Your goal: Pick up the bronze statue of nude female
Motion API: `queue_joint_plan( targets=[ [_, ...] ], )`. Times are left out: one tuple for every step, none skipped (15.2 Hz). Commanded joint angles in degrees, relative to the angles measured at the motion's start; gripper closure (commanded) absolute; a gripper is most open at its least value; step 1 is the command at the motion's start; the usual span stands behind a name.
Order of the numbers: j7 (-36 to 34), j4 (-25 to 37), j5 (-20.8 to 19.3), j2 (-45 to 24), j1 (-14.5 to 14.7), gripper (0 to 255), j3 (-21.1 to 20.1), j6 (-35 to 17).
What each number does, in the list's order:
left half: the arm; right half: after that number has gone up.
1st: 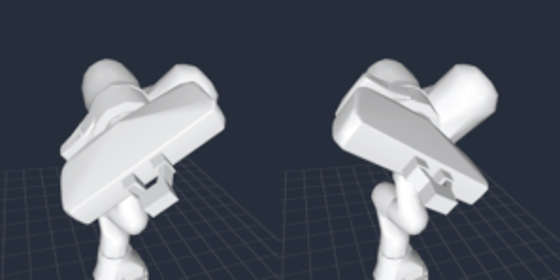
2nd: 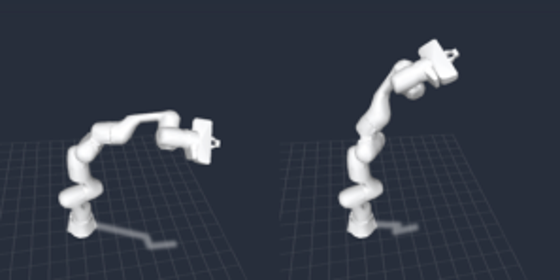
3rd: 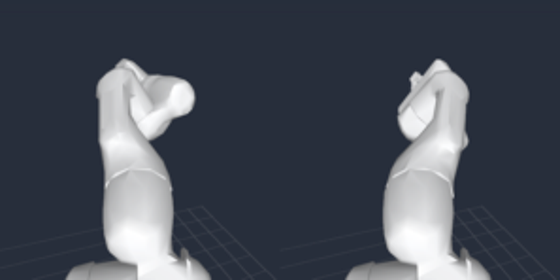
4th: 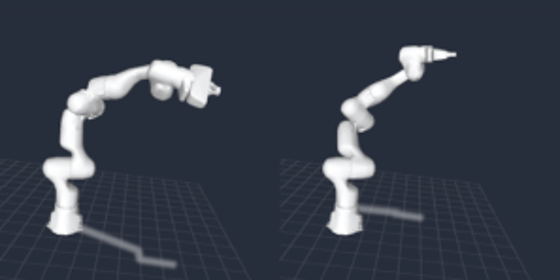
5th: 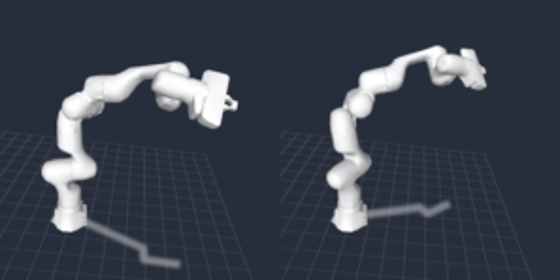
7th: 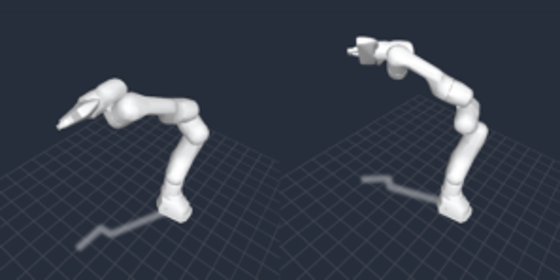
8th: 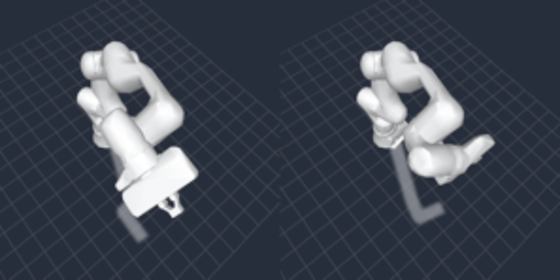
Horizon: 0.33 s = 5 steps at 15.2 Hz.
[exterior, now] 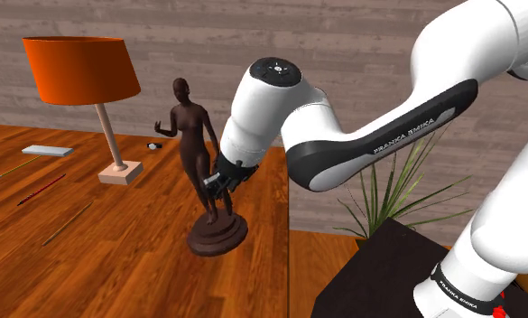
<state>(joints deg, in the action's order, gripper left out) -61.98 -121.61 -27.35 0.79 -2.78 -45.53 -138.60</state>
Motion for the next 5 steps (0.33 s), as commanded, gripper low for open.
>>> queue_joint_plan(
  targets=[
    [1.55, 0.73, 1.71, 1.06, -0.01, 255, 0.09, 0.94],
    [2.21, 1.13, 2.44, 1.47, 0.01, 255, 0.14, 1.49],
    [2.85, 1.55, 3.13, 1.86, 0.05, 255, 0.20, 2.06],
    [2.94, 1.61, 3.23, 1.92, 0.06, 255, 0.22, 2.14],
    [2.94, 1.61, 3.23, 1.92, 0.07, 255, 0.22, 2.14]
  ],
)
